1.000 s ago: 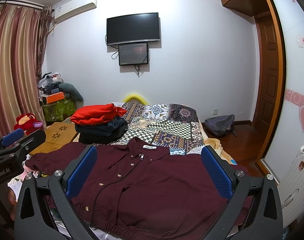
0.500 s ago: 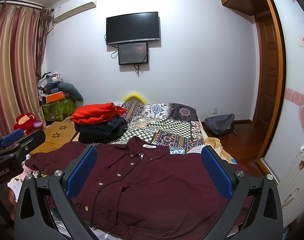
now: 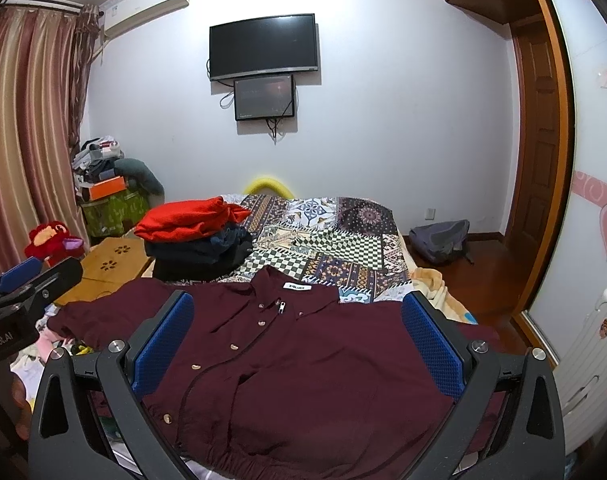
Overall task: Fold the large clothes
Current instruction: 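Reach the left tool toward the sleeve nearest it and grasp the cuff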
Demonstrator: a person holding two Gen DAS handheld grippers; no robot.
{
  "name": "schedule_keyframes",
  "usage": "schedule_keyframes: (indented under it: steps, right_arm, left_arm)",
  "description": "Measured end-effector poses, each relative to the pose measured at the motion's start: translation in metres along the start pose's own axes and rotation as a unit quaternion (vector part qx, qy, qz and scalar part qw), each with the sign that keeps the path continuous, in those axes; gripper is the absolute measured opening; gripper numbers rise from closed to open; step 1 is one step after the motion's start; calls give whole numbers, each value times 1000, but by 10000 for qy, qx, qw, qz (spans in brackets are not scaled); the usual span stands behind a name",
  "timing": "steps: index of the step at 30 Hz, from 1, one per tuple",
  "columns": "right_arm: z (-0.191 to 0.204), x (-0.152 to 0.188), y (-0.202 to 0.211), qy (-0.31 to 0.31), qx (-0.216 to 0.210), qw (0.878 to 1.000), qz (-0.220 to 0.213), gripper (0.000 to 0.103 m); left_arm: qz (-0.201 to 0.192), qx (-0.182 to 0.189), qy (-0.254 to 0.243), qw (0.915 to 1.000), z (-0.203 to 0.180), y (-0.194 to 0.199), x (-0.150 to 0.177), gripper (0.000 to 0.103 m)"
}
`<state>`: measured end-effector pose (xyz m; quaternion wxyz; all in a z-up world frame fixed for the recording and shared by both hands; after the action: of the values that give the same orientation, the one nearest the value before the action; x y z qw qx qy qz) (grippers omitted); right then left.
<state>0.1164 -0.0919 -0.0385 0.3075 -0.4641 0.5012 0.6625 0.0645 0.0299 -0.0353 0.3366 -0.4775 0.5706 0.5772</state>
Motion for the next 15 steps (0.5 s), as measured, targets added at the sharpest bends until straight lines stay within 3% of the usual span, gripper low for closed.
schedule_keyframes:
  steps: [6,15]
  right_arm:
    - [-6,4,-22,-29,-30,9997,255,103]
    - [-22,11,-64,-246,-18,9965,802,103]
  left_arm:
    - [149,-280,93,9995,19,-24,-6,103]
    - [390,-1201,404,9912,94,-69,-17,103]
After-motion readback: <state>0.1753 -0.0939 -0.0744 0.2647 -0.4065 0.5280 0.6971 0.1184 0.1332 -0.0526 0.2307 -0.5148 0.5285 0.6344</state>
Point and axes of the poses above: each gripper's, at about its wrist camera, not at the fingertips, and y roughly against the way its jaws point, z to its left, x to its underside, the point moved 5 cm from there along -y, roughly the way its jaws point, and after that the axes turned 3 degrees about -x, right-handed, at the moved point
